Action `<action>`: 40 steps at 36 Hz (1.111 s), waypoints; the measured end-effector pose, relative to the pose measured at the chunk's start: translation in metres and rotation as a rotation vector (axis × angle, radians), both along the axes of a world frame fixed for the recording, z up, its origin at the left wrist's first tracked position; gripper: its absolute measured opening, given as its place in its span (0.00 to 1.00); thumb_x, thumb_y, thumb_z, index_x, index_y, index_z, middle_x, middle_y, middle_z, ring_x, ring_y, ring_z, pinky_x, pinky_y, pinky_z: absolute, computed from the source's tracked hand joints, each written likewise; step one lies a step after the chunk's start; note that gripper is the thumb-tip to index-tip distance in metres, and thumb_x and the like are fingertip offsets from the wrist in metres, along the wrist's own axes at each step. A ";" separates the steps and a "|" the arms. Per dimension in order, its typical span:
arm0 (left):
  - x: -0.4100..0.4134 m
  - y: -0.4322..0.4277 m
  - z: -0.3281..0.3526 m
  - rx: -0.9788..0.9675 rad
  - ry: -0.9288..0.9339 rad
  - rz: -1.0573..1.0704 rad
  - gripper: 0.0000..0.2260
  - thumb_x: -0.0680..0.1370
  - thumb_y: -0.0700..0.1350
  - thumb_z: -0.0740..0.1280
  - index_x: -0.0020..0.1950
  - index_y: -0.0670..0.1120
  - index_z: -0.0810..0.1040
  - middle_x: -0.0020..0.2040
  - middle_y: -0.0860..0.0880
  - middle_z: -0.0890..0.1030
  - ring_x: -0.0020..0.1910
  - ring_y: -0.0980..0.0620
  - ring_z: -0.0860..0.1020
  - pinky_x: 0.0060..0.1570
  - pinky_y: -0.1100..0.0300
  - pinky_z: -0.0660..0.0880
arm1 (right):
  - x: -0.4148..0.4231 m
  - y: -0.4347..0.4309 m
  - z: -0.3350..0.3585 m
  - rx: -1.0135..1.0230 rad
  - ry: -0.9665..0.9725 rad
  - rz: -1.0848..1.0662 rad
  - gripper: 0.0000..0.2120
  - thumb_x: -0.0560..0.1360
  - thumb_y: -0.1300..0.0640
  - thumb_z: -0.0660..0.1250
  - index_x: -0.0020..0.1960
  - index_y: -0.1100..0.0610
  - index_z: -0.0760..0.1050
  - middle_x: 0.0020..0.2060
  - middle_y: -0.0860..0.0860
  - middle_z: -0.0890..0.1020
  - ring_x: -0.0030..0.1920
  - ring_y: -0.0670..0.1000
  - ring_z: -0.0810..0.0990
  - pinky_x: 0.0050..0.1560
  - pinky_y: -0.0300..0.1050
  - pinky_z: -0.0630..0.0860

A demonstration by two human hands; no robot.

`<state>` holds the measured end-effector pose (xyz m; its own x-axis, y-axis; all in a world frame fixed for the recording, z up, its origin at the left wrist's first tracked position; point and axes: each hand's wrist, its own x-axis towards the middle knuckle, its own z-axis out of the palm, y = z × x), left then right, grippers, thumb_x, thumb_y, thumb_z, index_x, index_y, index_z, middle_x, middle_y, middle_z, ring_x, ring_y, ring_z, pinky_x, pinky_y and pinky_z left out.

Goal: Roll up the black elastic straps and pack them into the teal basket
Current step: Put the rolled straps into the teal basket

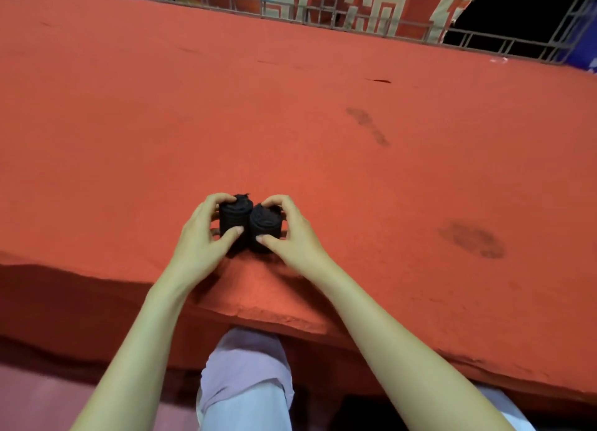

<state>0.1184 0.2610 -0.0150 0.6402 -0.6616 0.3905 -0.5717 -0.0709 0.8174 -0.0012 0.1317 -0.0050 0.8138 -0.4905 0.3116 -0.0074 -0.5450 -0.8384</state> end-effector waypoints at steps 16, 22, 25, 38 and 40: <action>-0.115 -0.074 0.002 0.155 0.102 -0.362 0.17 0.67 0.47 0.70 0.51 0.56 0.68 0.54 0.53 0.77 0.53 0.56 0.77 0.50 0.51 0.78 | -0.153 -0.055 0.026 -0.248 0.352 -0.176 0.34 0.65 0.65 0.74 0.68 0.52 0.69 0.62 0.50 0.76 0.62 0.48 0.73 0.60 0.34 0.64; -0.137 -0.091 0.004 0.174 0.084 -0.406 0.16 0.69 0.41 0.72 0.53 0.50 0.70 0.53 0.53 0.79 0.53 0.54 0.78 0.54 0.49 0.76 | -0.185 -0.059 0.016 -0.252 0.359 -0.253 0.29 0.68 0.62 0.74 0.67 0.50 0.70 0.57 0.50 0.76 0.58 0.48 0.74 0.55 0.32 0.62; -0.156 -0.102 0.012 0.161 0.034 -0.443 0.17 0.70 0.39 0.71 0.54 0.50 0.70 0.53 0.53 0.78 0.53 0.54 0.77 0.54 0.49 0.76 | -0.208 -0.063 0.023 -0.265 0.340 -0.297 0.28 0.68 0.62 0.73 0.66 0.50 0.70 0.56 0.49 0.76 0.56 0.46 0.73 0.53 0.31 0.63; -0.304 -0.166 0.032 0.100 -0.141 -0.778 0.21 0.66 0.41 0.67 0.59 0.48 0.71 0.55 0.51 0.74 0.56 0.52 0.73 0.55 0.48 0.75 | -0.369 -0.063 0.034 -0.299 0.320 -0.601 0.24 0.67 0.67 0.67 0.62 0.55 0.71 0.55 0.49 0.72 0.55 0.44 0.70 0.56 0.33 0.63; -0.327 -0.174 0.030 0.111 -0.160 -0.836 0.20 0.67 0.39 0.67 0.58 0.48 0.71 0.54 0.51 0.74 0.55 0.52 0.73 0.54 0.48 0.75 | -0.391 -0.060 0.031 -0.279 0.357 -0.655 0.24 0.67 0.67 0.67 0.61 0.54 0.70 0.55 0.49 0.71 0.55 0.46 0.71 0.55 0.36 0.65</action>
